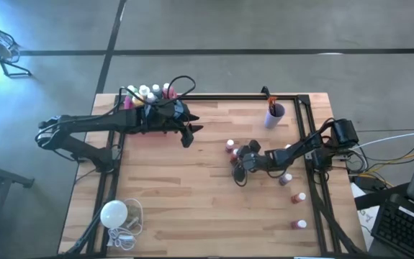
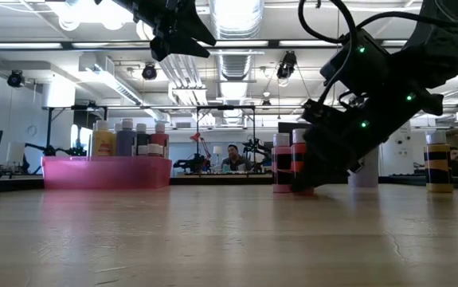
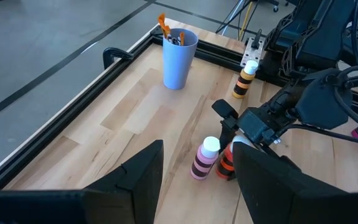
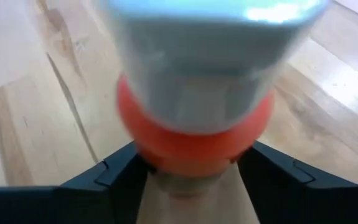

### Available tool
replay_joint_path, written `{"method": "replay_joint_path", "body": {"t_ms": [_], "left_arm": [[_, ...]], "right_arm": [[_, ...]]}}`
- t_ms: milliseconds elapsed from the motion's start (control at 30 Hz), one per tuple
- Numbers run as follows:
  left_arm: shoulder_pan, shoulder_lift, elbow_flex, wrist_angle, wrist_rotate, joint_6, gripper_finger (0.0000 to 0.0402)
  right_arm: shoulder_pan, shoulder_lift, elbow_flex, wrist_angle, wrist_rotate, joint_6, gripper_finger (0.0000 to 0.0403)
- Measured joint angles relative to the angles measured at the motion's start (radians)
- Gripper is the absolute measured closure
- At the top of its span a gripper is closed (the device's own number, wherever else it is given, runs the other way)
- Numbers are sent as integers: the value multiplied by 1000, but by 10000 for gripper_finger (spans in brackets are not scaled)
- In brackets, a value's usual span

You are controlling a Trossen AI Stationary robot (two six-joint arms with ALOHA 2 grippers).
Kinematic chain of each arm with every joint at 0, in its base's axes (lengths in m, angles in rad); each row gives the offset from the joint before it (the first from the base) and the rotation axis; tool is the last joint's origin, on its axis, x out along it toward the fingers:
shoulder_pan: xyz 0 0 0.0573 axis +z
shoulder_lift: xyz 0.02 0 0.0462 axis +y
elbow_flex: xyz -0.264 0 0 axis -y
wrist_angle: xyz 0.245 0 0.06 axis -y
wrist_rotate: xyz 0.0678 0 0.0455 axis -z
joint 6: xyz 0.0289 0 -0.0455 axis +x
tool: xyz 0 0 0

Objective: Pick & Place Paint Supplies
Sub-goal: Put the small orange paint bottle into the pink bin

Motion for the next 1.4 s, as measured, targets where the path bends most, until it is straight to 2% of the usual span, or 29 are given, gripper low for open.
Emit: {"method": "replay_joint_path", "body": {"t_ms": [333, 467, 733, 1000, 1167, 1400], "left_arm": [[0, 0, 0, 0, 0, 0, 204], [0, 0, 0, 0, 0, 0, 204], [0, 0, 0, 0, 0, 0, 204], [0, 0, 0, 0, 0, 0, 204], [0, 0, -1, -8, 1, 4, 204], [0, 0, -30, -15, 2, 17, 204]], "right_arm": [[1, -1, -2, -5, 0, -2, 252], [1, -1, -2, -5, 0, -14, 273], [2, -3, -2, -1, -51, -22, 268], [2, -14, -1, 1, -157, -55, 273], [8, -50, -3, -29, -227, -67, 276], [36, -131, 1, -86, -237, -73, 277]]}}
